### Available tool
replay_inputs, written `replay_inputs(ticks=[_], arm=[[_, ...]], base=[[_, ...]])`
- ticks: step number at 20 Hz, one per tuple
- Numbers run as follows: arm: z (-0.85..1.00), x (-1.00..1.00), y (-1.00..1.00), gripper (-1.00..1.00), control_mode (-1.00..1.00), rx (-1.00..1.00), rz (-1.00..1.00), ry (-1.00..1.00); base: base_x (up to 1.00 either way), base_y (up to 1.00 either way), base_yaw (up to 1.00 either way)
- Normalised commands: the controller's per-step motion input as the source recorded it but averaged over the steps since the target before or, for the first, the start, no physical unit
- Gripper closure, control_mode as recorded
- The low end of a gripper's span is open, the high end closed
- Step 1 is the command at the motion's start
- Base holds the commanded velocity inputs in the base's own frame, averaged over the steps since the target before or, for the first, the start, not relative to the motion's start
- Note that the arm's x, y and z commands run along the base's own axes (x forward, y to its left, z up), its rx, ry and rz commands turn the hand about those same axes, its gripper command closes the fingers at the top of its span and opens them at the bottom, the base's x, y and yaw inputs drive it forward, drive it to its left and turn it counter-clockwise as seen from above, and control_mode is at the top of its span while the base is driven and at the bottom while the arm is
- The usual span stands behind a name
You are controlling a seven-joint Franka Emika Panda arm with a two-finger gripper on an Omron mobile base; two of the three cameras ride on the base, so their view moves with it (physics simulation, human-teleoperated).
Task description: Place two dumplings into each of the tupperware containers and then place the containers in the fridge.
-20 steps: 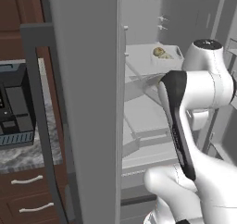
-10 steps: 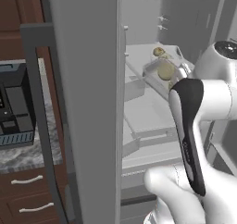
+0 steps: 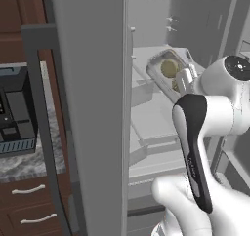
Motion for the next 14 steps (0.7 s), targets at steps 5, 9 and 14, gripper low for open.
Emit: replay_inputs(ticks=[5, 9, 14], arm=[[0.24, 0.84, 0.06, 1.00, -1.00, 0.08, 0.00, 0.01], [0.26, 0.60, 0.26, 1.00, -1.00, 0.01, 0.04, 0.02], [0.16, 0.55, 0.24, 1.00, -1.00, 0.00, 0.03, 0.09]], base=[[0.00, 0.00, 0.00], [0.00, 0.00, 0.00], [0.00, 0.00, 0.00]])
